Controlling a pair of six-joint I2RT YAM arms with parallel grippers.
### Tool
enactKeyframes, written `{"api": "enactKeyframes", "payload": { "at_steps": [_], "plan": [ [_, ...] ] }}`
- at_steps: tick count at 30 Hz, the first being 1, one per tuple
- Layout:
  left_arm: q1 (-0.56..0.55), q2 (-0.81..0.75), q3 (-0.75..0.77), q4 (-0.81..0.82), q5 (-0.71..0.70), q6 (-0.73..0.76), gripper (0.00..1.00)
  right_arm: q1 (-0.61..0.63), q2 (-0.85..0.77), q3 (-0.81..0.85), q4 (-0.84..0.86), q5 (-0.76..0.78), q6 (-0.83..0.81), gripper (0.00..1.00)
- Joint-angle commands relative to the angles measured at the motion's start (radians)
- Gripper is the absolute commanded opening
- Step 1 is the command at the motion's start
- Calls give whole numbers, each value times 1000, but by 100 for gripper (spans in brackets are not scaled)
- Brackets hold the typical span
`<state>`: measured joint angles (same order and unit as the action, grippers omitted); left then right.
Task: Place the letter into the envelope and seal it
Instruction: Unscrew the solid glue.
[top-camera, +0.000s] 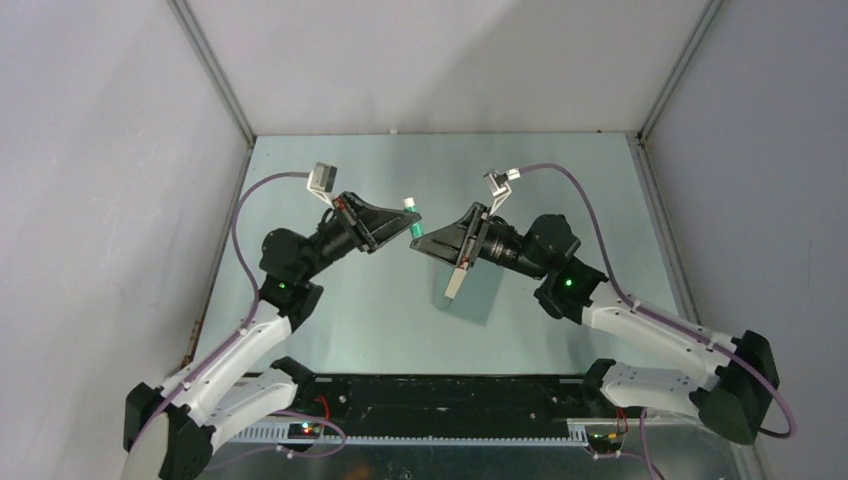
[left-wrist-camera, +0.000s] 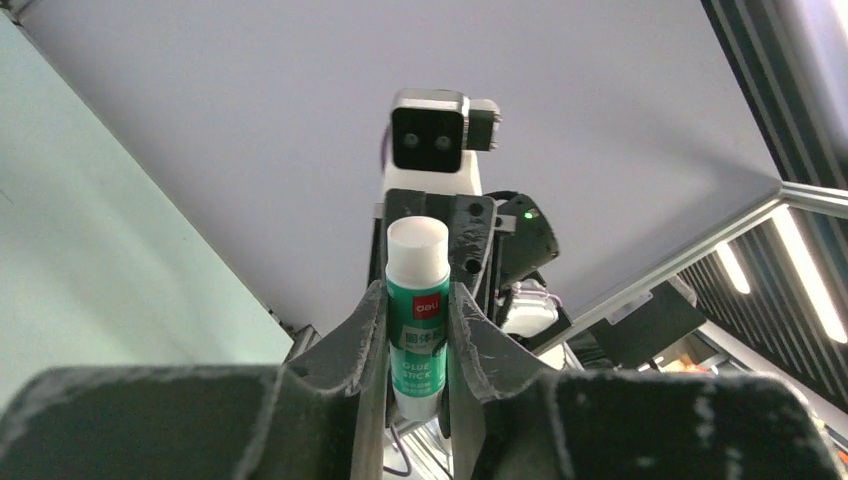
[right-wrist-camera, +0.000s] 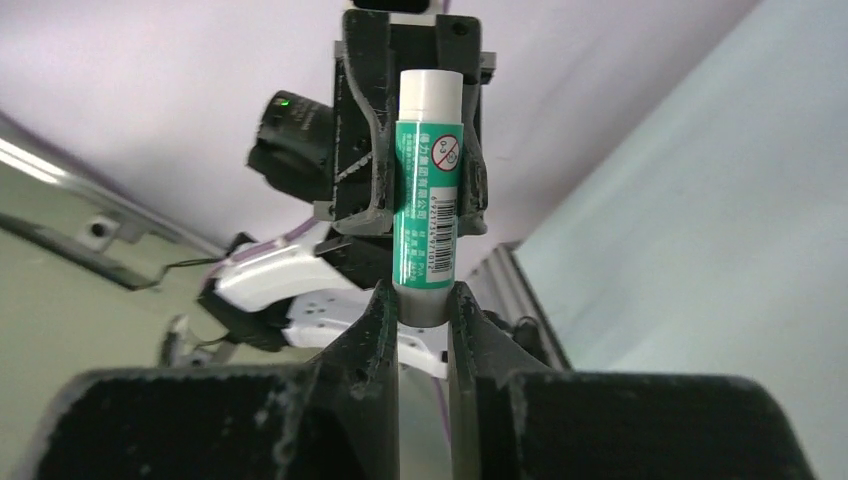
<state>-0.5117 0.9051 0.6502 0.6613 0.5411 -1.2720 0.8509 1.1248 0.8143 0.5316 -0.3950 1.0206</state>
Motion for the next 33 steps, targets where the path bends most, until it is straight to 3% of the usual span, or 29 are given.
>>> {"api": "enactKeyframes", "payload": {
  "at_steps": [1, 10, 18, 20, 21, 22, 24, 26, 30, 33],
  "plan": [
    [7, -8, 8, -67, -10, 61, 0, 62, -41, 162, -368, 217, -265, 0],
    [8, -11, 32, -151, -15, 114, 0, 217, 20, 358, -656, 599, -418, 0],
    [7, -41, 78, -307, -41, 219, 0, 255, 62, 452, -773, 733, -439, 1],
    [7, -43, 81, -316, -42, 225, 0, 261, 64, 463, -787, 745, -439, 7],
    [6, -43, 80, -313, -41, 224, 0, 262, 62, 463, -788, 745, -438, 18],
    [7, -42, 79, -309, -38, 223, 0, 260, 59, 462, -784, 732, -435, 25],
    [7, -38, 80, -294, -29, 216, 0, 242, 40, 418, -737, 668, -429, 51],
    [7, -35, 83, -282, -18, 213, 0, 198, -1, 342, -657, 555, -394, 59],
    [8, -31, 87, -238, 17, 212, 0, 44, -127, 117, -347, 209, -214, 63],
    [10, -22, 98, -165, 120, 215, 0, -50, -173, -38, -54, -38, -103, 64]
  ]
}}
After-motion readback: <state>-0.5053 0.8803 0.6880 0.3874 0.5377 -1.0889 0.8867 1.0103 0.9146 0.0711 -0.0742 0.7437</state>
